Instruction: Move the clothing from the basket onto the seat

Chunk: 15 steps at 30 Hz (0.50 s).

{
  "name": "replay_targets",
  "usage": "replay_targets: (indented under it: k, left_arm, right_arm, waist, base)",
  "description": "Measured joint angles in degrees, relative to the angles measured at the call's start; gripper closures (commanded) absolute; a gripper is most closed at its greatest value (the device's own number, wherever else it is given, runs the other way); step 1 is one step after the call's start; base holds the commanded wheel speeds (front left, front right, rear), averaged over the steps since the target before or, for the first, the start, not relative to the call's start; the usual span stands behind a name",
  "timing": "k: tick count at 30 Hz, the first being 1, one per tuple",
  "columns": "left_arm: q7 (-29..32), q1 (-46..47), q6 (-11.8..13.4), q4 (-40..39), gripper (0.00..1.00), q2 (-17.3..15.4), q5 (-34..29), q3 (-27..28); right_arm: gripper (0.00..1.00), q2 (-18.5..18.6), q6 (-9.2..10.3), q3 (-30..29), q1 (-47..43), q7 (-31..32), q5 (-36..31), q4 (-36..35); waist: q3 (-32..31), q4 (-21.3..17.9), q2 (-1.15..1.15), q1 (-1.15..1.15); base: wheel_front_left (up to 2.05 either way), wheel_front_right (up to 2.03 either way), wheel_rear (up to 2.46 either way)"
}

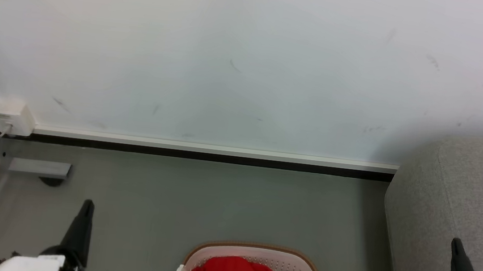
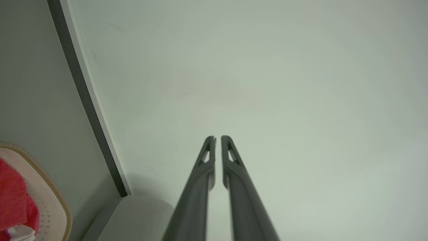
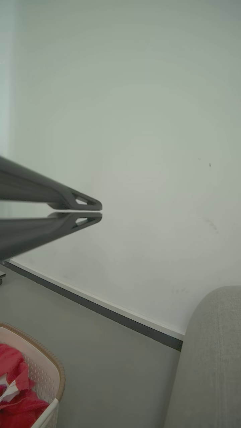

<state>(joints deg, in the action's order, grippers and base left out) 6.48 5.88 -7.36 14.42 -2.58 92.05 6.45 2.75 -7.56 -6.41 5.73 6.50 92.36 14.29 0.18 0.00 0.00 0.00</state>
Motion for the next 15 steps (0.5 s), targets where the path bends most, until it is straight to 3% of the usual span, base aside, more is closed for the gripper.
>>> replay_targets:
  k: [1,2,3,9,15]
  left_arm:
    - [0.0,0.0,0.0,0.0,0.0,0.0,0.0,0.0]
    - [0.0,-0.4,0.1,0.5,1.0,0.1,0.0,0.0]
    - [0.0,-0.9,0.2,1.0,0.0,0.3,0.0,-0.1]
    - [-1.0,-2.4,0.4,2.4,0.0,0.7,-0.5,-1.1]
    - [-2.6,-2.4,0.9,1.8,0.0,0.7,-3.0,-2.3]
  right_arm:
    - [0.0,0.0,0.0,0.0,0.0,0.0,0.0,0.0]
    - [1.0,-0.1,0.0,0.0,-0.4,0.0,0.0,0.5]
    - [0.0,-0.3,0.0,0.1,-0.9,0.0,0.0,1.0]
    - [0.0,-0.9,0.0,0.4,-2.8,-0.9,-0.6,2.3]
    - [0.0,-0.9,0.0,0.3,-3.2,-2.6,-6.1,1.2]
  waist:
    - [0.0,0.0,0.0,0.0]
    - [0.0,0.0,0.0,0.0]
    - [0.0,0.0,0.0,0.0]
    - [0.0,0.0,0.0,0.0]
    - [0.1,0.2,0.0,0.0]
  base:
    - [0.0,0.0,0.0]
    - [0.0,0.0,0.0]
    - [0.0,0.0,0.0]
    - [0.0,0.0,0.0]
    - [0.0,0.0,0.0]
